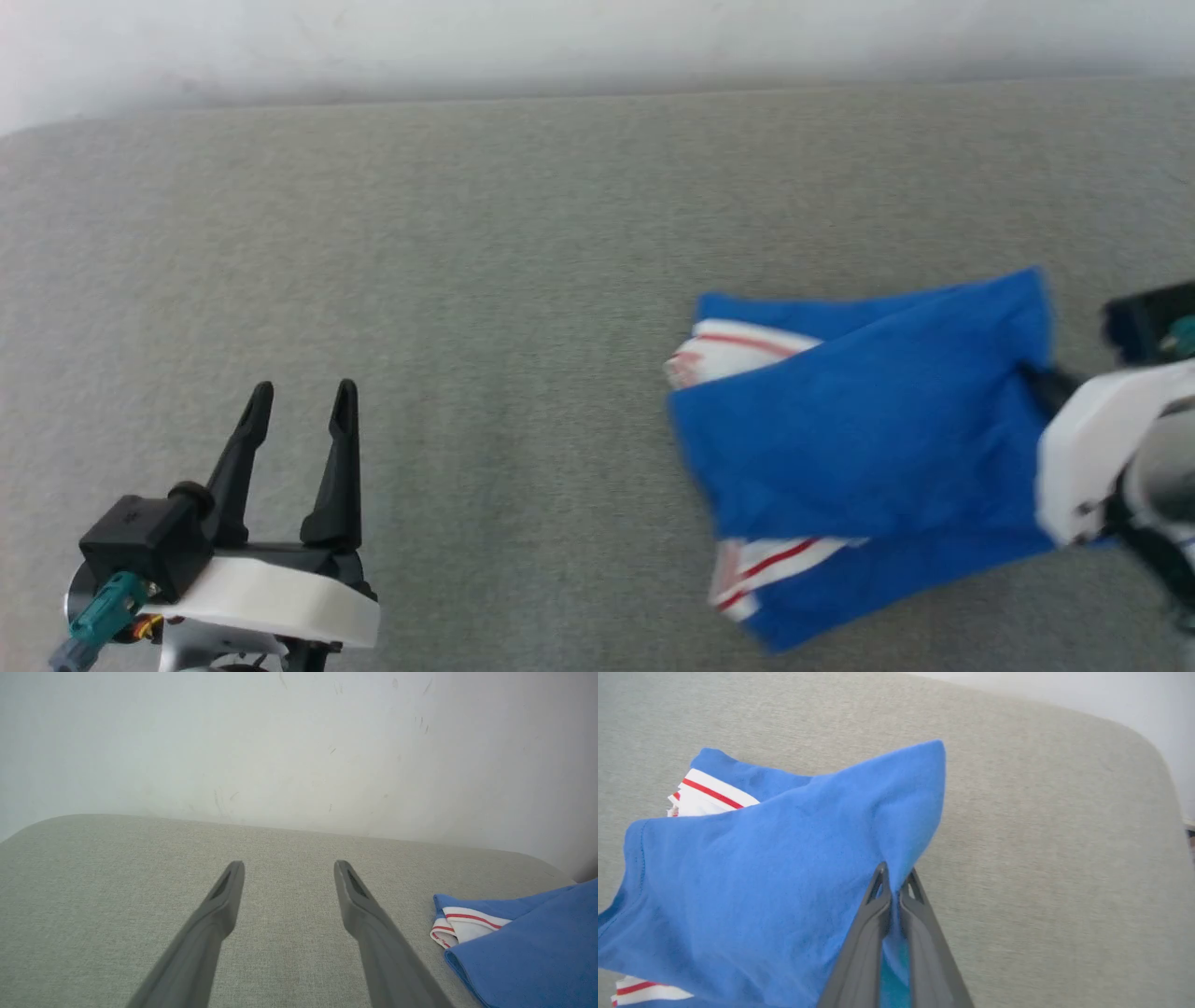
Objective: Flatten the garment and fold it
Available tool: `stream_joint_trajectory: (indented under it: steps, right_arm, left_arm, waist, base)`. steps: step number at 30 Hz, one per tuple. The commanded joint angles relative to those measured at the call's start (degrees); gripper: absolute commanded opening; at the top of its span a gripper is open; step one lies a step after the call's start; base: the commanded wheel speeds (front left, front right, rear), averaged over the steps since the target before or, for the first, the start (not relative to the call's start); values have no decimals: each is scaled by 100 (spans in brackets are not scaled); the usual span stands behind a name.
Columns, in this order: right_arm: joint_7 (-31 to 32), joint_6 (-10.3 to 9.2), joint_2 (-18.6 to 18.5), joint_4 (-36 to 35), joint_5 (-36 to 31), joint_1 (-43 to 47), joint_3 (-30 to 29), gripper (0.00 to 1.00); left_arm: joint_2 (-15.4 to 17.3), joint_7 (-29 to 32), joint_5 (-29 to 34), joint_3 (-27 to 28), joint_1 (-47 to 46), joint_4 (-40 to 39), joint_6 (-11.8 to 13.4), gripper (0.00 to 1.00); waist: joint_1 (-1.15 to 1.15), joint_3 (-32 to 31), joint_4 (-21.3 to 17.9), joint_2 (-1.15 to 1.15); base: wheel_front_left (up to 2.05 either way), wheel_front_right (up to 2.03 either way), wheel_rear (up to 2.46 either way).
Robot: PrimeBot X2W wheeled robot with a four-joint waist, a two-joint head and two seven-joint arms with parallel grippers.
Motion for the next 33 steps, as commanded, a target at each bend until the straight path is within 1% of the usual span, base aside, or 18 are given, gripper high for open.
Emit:
stream_joint_trajectory:
  steps: [1,4,5,8,10,15,19,22,25,28,32,33]
  right_arm:
    - [71,-5,-364,52,-68,-299,-82,0]
    - [153,-5,-786,196,-63,-561,-235,0]
    - [153,-5,-786,196,-63,-561,-235,0]
    - [170,-5,-1295,324,-107,-738,-335,0]
    - [109,-5,-1715,398,-162,-826,-395,0]
    - [-292,-5,-2752,811,-285,-888,-661,0]
    - [-782,-5,-3351,1232,-313,-917,-781,0]
    - [-1109,-5,-3607,1477,-391,-980,-763,0]
    - [-1327,-5,-3715,1685,-472,-1080,-709,0]
    - [-1427,-5,-3737,1866,-564,-1176,-657,0]
    - [-1563,-5,-3607,2110,-637,-1307,-677,0]
    - [-1607,-5,-3569,2170,-662,-1339,-692,24]
  left_arm:
    - [71,42,76,20,-72,-71,43,100]
    - [126,97,105,46,-169,-148,55,100]
    - [126,97,105,46,-169,-148,55,100]
    - [191,150,144,71,-291,-212,52,100]
    - [240,183,192,76,-400,-256,39,100]
    - [268,180,311,70,-691,-370,22,100]
    - [290,154,424,79,-896,-465,32,100]
    - [316,174,492,73,-1008,-520,41,100]
    - [340,219,541,72,-1119,-579,54,100]
    - [365,266,581,72,-1221,-621,65,100]
    - [407,306,647,77,-1313,-662,85,100]
    - [418,298,677,82,-1337,-671,95,100]
  waist:
    - [0,-50,-366,-1]
    - [0,132,-491,-1]
    - [0,132,-491,-1]
    - [0,370,-577,-1]
    - [0,568,-603,-1]
    - [0,1073,-609,-1]
    - [0,1475,-601,-1]
    - [0,1731,-613,-1]
    - [0,1954,-620,-1]
    - [0,2107,-626,-1]
    - [0,2208,-628,-1]
    - [0,2224,-627,-1]
  base:
    - [0,0,0]
    - [0,0,0]
    - [0,0,0]
    - [0,0,0]
    - [0,0,0]
    - [0,0,0]
    - [0,0,0]
    - [0,0,0]
    - [0,0,0]
    - [0,0,0]
    - [0,0,0]
    - [0,0,0]
